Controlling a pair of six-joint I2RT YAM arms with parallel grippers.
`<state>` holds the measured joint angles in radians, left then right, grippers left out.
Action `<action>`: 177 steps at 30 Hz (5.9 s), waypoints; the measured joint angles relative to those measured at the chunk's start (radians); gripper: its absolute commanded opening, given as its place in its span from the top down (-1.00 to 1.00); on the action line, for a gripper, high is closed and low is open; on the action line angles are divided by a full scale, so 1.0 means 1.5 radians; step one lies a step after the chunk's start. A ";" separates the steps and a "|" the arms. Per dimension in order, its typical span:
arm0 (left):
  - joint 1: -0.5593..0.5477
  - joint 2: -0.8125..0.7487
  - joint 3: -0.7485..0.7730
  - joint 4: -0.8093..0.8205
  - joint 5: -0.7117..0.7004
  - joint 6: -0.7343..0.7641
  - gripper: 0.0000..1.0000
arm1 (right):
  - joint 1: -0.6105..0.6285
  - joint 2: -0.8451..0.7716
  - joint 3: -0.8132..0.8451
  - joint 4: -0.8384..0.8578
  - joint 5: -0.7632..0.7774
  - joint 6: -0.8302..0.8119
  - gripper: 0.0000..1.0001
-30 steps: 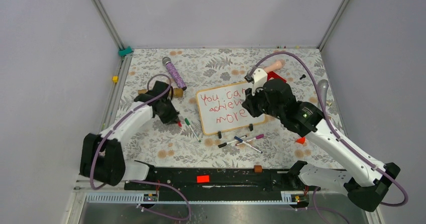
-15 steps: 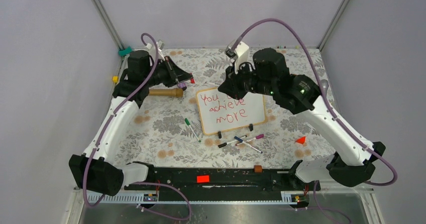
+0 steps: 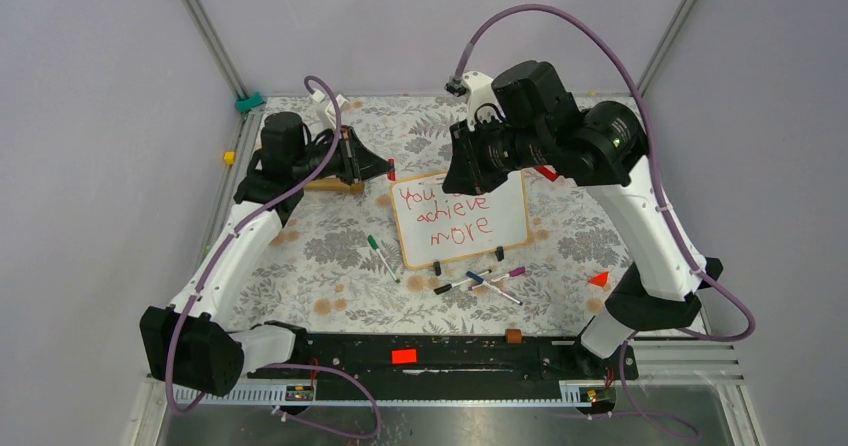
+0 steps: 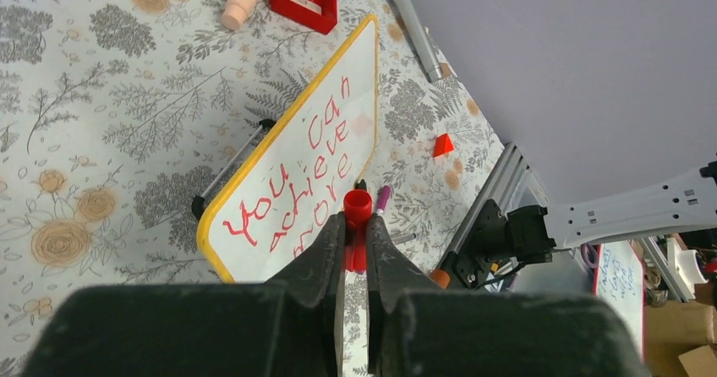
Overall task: Write a sentence on the whiteboard
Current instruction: Insert the whiteboard marker without the cap into the pen cap, then put down the whiteboard marker at the center of the board.
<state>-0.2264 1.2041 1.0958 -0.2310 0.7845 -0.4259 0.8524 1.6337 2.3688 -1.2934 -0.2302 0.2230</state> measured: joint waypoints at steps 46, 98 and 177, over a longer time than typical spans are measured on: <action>-0.110 -0.130 -0.040 -0.195 0.131 0.811 1.00 | -0.010 0.088 0.002 -0.057 -0.070 0.067 1.00; -0.127 -0.112 -0.050 -0.180 0.056 0.685 1.00 | 0.003 0.167 -0.013 -0.041 -0.021 0.067 1.00; -0.275 -0.065 0.073 -0.018 -0.135 0.349 1.00 | -0.029 0.237 -0.037 -0.143 0.082 0.082 1.00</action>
<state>-0.6395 1.1061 1.2057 -0.2584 0.5816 0.0982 0.8093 1.9896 2.3127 -1.5082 -0.1066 0.3462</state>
